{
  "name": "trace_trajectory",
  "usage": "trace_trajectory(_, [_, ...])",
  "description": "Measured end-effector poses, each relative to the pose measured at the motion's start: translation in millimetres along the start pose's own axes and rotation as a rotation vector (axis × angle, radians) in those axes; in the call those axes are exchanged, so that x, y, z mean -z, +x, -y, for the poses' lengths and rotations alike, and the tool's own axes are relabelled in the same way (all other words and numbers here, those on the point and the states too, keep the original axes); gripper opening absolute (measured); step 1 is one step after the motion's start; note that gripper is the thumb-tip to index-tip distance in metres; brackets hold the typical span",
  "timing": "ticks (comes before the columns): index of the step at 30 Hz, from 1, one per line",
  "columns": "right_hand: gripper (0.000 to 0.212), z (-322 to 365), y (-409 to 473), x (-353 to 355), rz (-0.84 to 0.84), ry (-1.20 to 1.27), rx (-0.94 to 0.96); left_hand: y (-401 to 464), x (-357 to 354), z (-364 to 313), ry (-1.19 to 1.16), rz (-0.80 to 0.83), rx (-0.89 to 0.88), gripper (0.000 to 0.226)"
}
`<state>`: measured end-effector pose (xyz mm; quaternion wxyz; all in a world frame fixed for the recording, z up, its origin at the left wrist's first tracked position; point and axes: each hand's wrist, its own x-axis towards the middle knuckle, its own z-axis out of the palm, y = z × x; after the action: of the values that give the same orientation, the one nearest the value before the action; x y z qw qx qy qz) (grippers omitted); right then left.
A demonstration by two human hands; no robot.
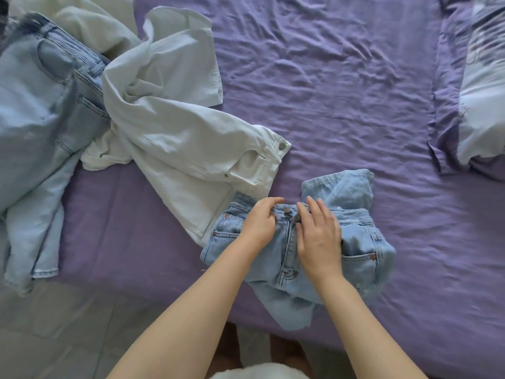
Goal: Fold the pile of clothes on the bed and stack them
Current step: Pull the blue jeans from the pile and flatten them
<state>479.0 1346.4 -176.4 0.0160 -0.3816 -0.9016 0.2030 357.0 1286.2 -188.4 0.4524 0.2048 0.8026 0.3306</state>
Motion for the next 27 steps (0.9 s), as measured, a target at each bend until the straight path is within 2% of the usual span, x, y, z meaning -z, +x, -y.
trace_trajectory(3, [0.049, -18.5, 29.2, 1.6, 0.246, 0.01, -0.013, 15.9, 5.0, -1.4, 0.242, 0.039, -0.037, 0.056])
trace_trajectory(5, [0.05, -28.5, 44.0, 1.4, 0.352, 0.004, -0.017, 26.6, 5.4, -6.7, 0.424, 0.12, 0.002, 0.052])
trace_trajectory(8, [0.044, -37.0, 55.5, 6.0, 0.373, -0.034, -0.002, 39.2, 5.9, -16.0, 0.81, 0.184, -0.08, 0.04])
trace_trajectory(10, [0.034, -39.9, 55.2, 12.3, 0.332, 0.026, 0.006, 41.3, 8.7, -20.3, 0.888, 0.177, -0.137, 0.041])
trace_trajectory(12, [0.023, -40.3, 51.1, 20.6, 0.299, 0.186, 0.017, 40.2, 16.0, -20.8, 0.787, 0.164, -0.158, 0.037])
trace_trajectory(14, [0.014, -37.2, 46.4, 30.2, 0.287, 0.32, 0.061, 35.3, 24.9, -20.4, 0.526, 0.175, -0.121, 0.025])
trace_trajectory(16, [0.012, -32.3, 43.4, 39.4, 0.27, 0.376, 0.108, 27.9, 32.1, -23.8, 0.257, 0.176, -0.069, 0.016])
trace_trajectory(19, [0.013, -19.7, 38.8, 48.9, 0.247, 0.426, 0.183, 14.9, 34.0, -30.7, -0.013, 0.156, 0.018, 0.011])
trace_trajectory(22, [0.016, -7.9, 35.3, 53.3, 0.216, 0.418, 0.251, -0.2, 31.3, -36.5, -0.195, 0.163, 0.109, 0.023])
trace_trajectory(25, [0.019, -4.9, 33.4, 57.5, 0.164, 0.48, 0.207, -11.0, 27.3, -36.3, -0.327, 0.139, 0.174, 0.04])
trace_trajectory(27, [0.018, -4.7, 30.3, 60.5, 0.149, 0.511, 0.17, -15.6, 24.2, -36.3, -0.372, 0.105, 0.166, 0.038])
